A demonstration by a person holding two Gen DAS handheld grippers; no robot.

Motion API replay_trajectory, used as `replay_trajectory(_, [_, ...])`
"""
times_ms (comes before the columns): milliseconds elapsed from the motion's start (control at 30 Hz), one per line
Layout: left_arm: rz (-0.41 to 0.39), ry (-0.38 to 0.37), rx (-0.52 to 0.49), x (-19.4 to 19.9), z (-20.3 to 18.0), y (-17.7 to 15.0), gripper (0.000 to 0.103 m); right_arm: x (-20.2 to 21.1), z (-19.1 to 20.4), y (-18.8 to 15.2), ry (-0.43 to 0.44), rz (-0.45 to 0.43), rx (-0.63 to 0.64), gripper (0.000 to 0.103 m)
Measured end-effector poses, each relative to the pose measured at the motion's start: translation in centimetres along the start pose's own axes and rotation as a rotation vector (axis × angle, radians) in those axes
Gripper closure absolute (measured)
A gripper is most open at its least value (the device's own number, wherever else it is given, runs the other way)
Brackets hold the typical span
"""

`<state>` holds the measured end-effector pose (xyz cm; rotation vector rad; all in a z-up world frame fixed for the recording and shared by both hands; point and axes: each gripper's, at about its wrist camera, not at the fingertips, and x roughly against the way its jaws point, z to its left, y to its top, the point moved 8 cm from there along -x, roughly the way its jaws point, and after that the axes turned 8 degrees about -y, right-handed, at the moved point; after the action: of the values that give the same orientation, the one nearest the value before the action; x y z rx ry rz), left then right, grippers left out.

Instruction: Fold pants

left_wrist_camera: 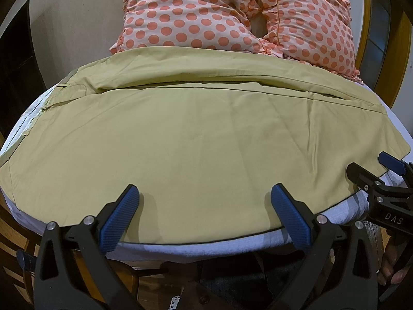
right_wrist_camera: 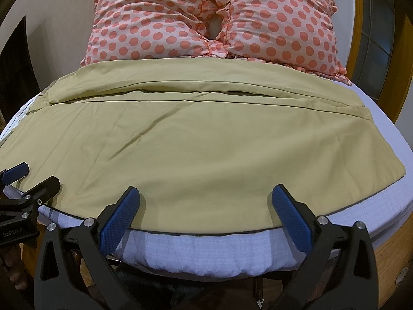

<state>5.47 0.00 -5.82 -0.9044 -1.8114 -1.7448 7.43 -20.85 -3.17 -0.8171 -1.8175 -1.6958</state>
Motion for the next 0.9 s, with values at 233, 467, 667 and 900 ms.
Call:
replay_trajectory(233, [-0.001, 0.000, 0.000, 0.00, 0.00, 0.02, 0.002, 0.00, 0.00, 0.02, -0.001, -0.001, 0.000, 0.001])
replay_trajectory(467, [-0.004, 0.000, -0.001, 0.02, 0.00, 0.03, 0.002, 0.06, -0.02, -0.02, -0.001, -0.003, 0.000, 0.001])
replay_trajectory(667, [-0.006, 0.000, -0.001, 0.02, 0.00, 0.05, 0.002, 0.10, 0.03, 0.02, -0.002, -0.008, -0.001, 0.001])
replay_trajectory(900, [-0.008, 0.001, -0.002, -0.01, 0.00, 0.11, 0.002, 0.09, 0.04, 0.11, -0.002, -0.011, -0.001, 0.001])
